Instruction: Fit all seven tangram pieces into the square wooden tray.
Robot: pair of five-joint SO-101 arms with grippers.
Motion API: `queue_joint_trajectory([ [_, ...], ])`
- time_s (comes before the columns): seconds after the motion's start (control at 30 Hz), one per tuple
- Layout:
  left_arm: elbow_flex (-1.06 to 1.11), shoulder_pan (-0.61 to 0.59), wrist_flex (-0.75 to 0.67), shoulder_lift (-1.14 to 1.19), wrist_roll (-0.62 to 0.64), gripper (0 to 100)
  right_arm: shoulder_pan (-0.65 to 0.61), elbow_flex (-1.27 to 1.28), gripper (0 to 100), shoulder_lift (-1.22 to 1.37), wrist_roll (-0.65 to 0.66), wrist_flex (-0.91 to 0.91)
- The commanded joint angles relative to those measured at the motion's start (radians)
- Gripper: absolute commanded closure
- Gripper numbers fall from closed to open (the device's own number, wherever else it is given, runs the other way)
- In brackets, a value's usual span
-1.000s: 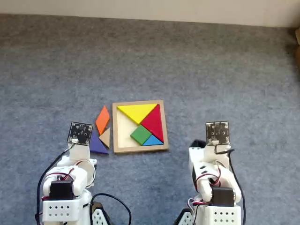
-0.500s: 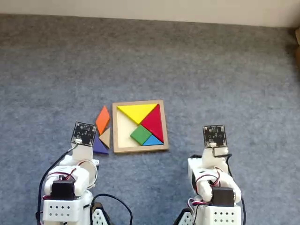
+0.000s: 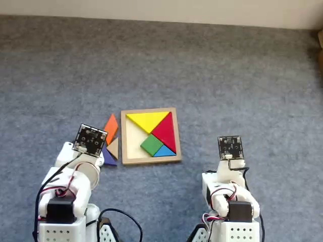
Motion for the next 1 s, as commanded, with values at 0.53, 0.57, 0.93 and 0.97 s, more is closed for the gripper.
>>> queue_joint_trajectory([
  [0.53, -0.476, -0.039, 0.164, 0.518, -0.054, 81, 0.015, 0.151, 99.1, -0.016, -0.003, 0.005],
  [0.57, -0.506, -0.038, 0.164, 0.585, -0.054, 80, 0.015, 0.151, 99.1, -0.016, -0.003, 0.005],
  [0.93, -0.771, -0.019, -0.009, 1.3, -0.052, 76, 0.015, 0.151, 99.1, -0.016, -0.003, 0.005],
  [0.97, -0.803, -0.008, -0.015, 1.36, -0.052, 76, 0.015, 0.151, 99.1, -0.016, -0.003, 0.005],
])
